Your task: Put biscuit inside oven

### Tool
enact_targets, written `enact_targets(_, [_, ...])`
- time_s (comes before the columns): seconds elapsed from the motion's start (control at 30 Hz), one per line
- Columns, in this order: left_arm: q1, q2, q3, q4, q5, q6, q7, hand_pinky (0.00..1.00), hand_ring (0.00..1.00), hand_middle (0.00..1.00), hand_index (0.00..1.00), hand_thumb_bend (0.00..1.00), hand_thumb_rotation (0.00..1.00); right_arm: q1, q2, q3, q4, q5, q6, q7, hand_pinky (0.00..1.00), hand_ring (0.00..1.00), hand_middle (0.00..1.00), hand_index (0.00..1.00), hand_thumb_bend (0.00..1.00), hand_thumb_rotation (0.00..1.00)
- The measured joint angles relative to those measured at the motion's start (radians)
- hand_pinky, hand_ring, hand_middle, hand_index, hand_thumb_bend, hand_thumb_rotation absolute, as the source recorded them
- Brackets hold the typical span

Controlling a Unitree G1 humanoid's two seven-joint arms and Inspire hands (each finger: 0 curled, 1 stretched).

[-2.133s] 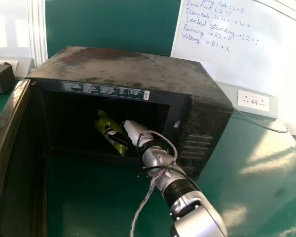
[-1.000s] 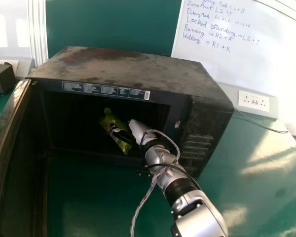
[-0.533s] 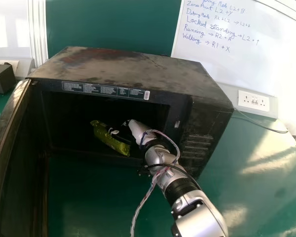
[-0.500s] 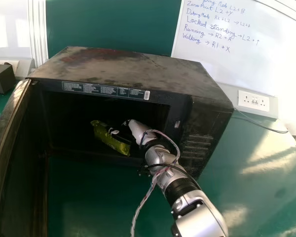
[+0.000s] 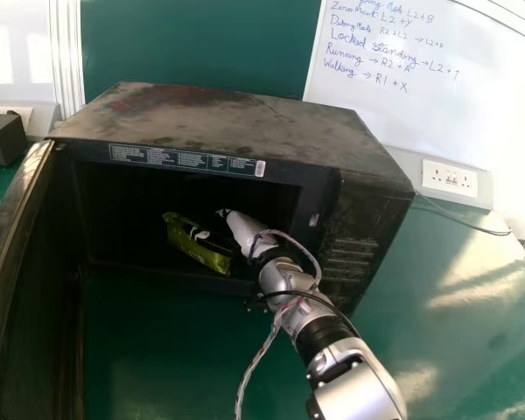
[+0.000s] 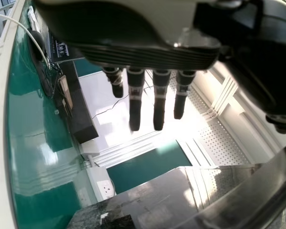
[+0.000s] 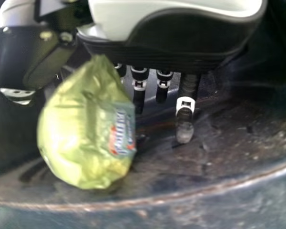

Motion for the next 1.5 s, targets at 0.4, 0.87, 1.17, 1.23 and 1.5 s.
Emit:
enact_targets(0.4, [0.000, 0.001, 0.000, 0.003, -0.006, 0.006, -0.003, 0.95, 0.87, 0.92, 0.94, 0.78, 0.85, 0.060, -0.042, -0.001, -0.041, 0.006, -0.139, -0.031, 0.73, 0.87, 0.92, 0.90, 0.90, 0.41])
enact_targets(0.87, [-0.009, 0.006, 0.008, 0.005, -0.006, 0.017, -0.003, 0.95, 0.87, 0.92, 0.94, 0.73, 0.79, 0.189, -0.111, -0.016, -0.155, 0.063, -0.316, -0.001, 0.74, 0.88, 0.92, 0.89, 0.90, 0.43])
enact_targets(1.17, [-0.011, 0.007, 0.020, 0.007, -0.006, 0.028, -0.003, 0.96, 0.88, 0.92, 0.95, 0.79, 0.83, 0.331, -0.191, -0.019, -0.348, 0.064, -0.421, -0.013, 0.74, 0.87, 0.91, 0.89, 0.91, 0.43])
enact_targets(1.23, [-0.012, 0.010, 0.020, 0.007, -0.006, 0.029, -0.004, 0.95, 0.87, 0.92, 0.95, 0.81, 0.82, 0.371, -0.209, -0.028, -0.406, 0.066, -0.430, -0.012, 0.74, 0.88, 0.91, 0.89, 0.91, 0.43])
enact_targets(1.5, [-0.014, 0.011, 0.021, 0.009, -0.006, 0.028, -0.007, 0.96, 0.89, 0.93, 0.95, 0.79, 0.79, 0.532, -0.277, -0.064, -0.606, 0.099, -0.474, 0.023, 0.75, 0.87, 0.91, 0.88, 0.90, 0.43])
